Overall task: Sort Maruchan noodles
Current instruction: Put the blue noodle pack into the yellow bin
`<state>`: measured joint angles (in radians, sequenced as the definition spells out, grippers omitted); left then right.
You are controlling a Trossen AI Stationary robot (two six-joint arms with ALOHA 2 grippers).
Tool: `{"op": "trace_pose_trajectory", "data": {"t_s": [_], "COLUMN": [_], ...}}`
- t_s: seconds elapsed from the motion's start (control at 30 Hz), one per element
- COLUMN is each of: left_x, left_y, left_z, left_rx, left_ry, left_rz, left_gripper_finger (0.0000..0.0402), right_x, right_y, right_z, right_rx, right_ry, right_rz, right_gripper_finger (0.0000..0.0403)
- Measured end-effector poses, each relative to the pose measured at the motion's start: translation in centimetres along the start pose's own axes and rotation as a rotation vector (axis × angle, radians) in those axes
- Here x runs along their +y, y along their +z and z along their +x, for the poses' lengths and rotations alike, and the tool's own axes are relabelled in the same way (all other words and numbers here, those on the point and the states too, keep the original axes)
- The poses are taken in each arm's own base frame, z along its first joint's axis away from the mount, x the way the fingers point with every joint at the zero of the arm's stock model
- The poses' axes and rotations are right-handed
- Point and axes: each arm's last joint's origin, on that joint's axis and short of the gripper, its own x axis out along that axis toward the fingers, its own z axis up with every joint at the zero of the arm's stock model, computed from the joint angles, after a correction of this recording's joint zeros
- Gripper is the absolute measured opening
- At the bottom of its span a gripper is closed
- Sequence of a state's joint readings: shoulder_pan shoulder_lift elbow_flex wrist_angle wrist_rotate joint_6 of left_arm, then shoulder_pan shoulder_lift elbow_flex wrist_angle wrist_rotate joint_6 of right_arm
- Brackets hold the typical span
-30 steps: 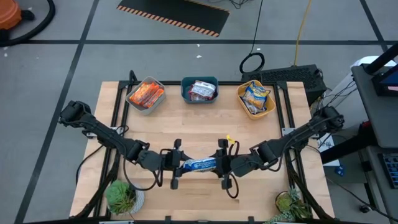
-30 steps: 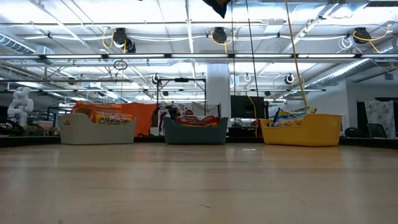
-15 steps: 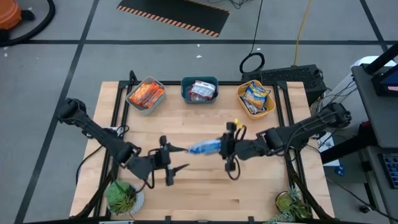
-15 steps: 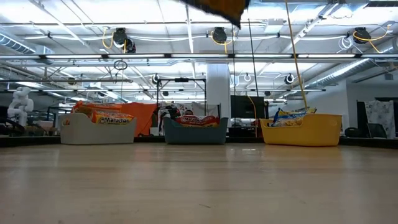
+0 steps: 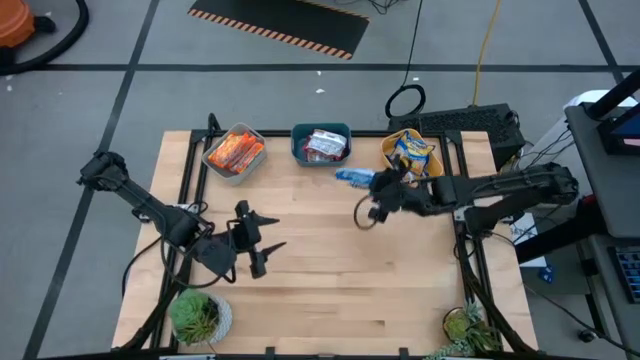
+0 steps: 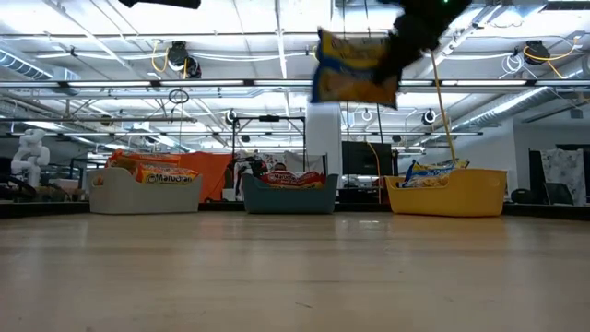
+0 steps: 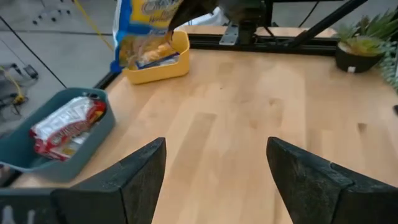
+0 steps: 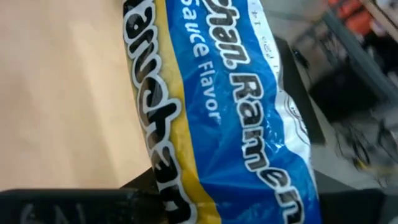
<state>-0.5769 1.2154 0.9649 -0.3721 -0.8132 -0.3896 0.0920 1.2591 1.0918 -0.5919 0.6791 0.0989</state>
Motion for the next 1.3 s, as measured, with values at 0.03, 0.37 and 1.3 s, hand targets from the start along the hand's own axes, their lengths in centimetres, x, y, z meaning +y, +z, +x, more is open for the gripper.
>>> {"op": "trace_pose_trajectory", "data": {"t_s": [0.03, 0.37, 1.3], "left_x": [0.2, 2.3, 8.4], "left_y": [0.1, 0.7, 1.5], "left_z": [0.0, 1.6, 5.4], "left_rx": [0.001, 0.022, 0.149], "left_ry": [0.006, 0.08, 0.078], "left_rz": [0.012, 0.103, 0.148], "left_gripper_finger": [0.0282, 0.0282, 0.0282], "right_x": [-0.6, -6.2, -9.9], "right_y": [-0.6, -6.2, -13.7], "right_z": [0.3, 0.8, 1.8], "right_rx": [0.02, 0.1, 0.308], "right_ry": [-0.019, -0.151, -0.135], "right_rz": [0.004, 0.113, 0.181], "right_gripper_finger": [0.0143, 0.0143, 0.0144]}}
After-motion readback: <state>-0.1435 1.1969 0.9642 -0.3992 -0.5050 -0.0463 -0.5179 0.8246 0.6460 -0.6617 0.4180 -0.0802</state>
